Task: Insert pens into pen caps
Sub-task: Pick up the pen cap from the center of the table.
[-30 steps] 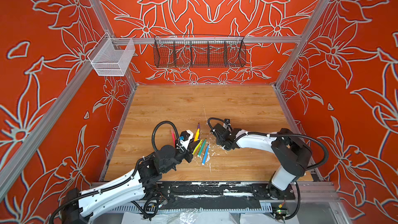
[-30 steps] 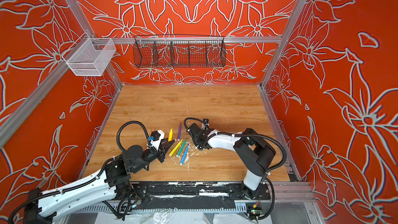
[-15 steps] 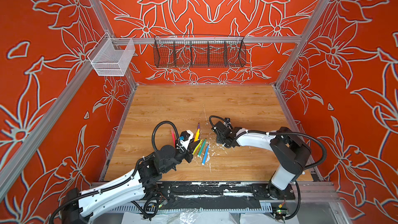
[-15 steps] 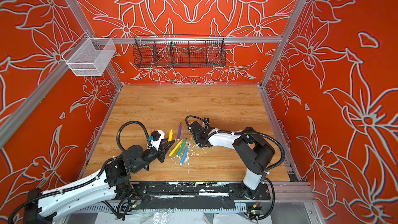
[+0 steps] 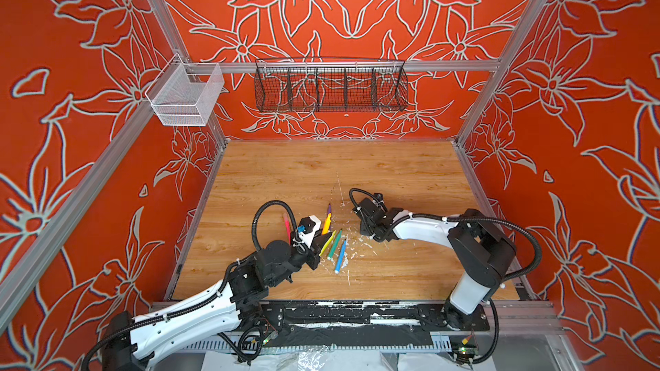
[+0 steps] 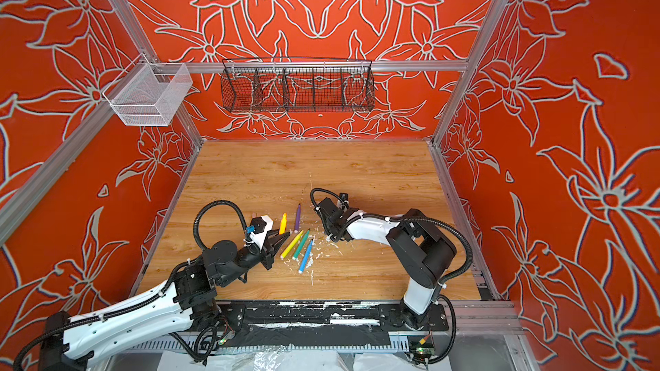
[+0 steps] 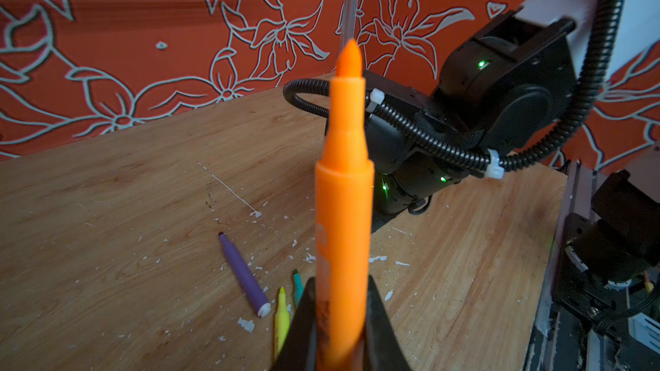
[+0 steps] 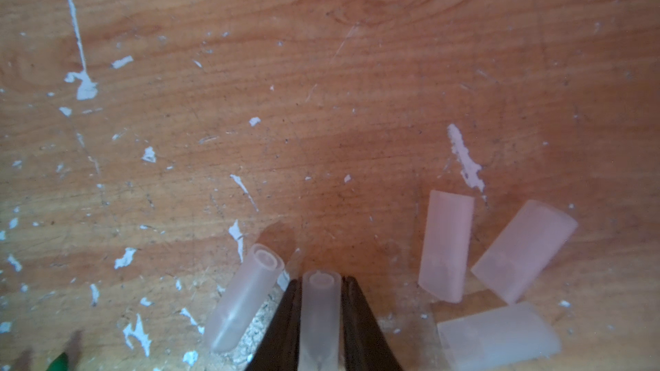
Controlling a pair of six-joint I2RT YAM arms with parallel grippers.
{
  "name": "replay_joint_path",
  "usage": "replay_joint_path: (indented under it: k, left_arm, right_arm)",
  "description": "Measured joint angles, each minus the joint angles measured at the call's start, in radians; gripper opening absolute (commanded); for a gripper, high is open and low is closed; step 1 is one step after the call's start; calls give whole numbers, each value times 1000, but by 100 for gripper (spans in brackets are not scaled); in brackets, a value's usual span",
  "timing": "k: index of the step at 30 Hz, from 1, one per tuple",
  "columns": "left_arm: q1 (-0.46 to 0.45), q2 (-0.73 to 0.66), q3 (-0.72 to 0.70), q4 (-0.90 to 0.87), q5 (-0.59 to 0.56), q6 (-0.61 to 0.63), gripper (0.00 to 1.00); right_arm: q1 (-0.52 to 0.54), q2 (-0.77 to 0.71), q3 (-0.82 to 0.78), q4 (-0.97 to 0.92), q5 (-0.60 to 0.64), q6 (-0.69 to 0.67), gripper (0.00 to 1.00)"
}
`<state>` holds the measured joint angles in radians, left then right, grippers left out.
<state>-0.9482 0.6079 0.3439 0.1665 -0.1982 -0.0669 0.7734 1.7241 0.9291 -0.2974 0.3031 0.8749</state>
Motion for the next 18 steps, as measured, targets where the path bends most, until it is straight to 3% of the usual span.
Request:
replay_joint_path:
  k: [18]
  left_arm:
    - [0, 13, 0, 5, 5, 0, 0]
  right_arm:
    - [-6, -26, -8, 2, -21, -3, 16]
